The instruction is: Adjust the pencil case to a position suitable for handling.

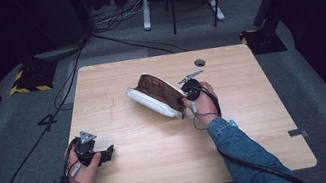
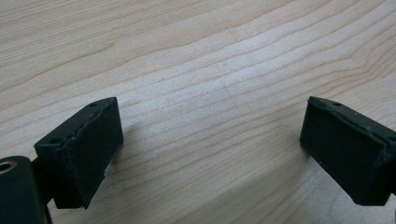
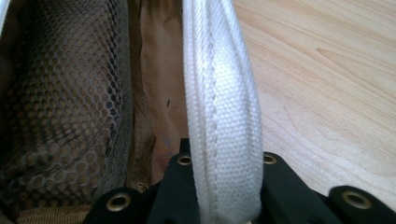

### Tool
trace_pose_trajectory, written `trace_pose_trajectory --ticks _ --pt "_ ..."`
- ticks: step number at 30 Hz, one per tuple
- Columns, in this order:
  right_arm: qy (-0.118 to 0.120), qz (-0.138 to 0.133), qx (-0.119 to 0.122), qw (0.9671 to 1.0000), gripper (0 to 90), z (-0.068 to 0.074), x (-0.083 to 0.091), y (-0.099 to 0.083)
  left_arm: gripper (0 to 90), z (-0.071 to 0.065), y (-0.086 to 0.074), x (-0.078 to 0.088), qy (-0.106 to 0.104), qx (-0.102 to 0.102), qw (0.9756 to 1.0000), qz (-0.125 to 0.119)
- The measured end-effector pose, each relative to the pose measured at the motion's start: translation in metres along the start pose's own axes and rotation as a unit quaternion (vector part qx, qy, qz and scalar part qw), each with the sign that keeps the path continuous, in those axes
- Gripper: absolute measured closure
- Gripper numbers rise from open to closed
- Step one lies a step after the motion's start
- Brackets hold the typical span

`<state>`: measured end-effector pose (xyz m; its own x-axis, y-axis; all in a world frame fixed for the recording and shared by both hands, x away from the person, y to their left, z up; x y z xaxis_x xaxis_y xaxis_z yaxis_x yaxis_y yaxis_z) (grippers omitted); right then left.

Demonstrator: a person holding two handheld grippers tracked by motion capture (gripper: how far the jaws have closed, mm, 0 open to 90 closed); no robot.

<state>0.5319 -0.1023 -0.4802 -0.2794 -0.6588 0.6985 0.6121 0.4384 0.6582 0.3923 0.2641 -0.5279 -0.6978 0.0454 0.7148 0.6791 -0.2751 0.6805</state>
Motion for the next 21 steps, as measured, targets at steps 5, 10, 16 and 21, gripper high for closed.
trace_pose_trajectory --ticks 5,10,16,21 --pt "-0.006 -0.01 -0.004 0.9999 87.5 -0.001 0.002 0.0 6.2 0.0 0.0 0.0 0.0 -0.001 1.0 0.0" --pt "-0.005 -0.015 0.002 0.9999 87.8 0.0 0.008 0.001 6.1 0.0 0.0 0.0 -0.001 -0.002 1.0 0.0" --pt "0.004 -0.019 0.011 0.9997 87.8 0.007 0.017 0.002 5.8 0.0 0.0 0.0 0.0 -0.003 1.0 0.001" --pt "0.01 -0.024 0.028 0.9993 87.8 0.016 0.034 0.002 5.7 0.0 0.001 -0.001 0.0 -0.004 1.0 -0.001"
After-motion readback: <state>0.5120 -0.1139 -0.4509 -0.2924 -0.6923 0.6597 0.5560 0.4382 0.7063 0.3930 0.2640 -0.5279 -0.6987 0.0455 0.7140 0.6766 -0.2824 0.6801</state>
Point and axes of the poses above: each handheld gripper's, and its own axes: x roughly backward along the jaws, y roughly out of its top, z roughly to its left, the point moved 3 cm from there along -x, roughly forward along the jaws, and after that the axes turned 15 degrees about y, right-handed, at the moved point
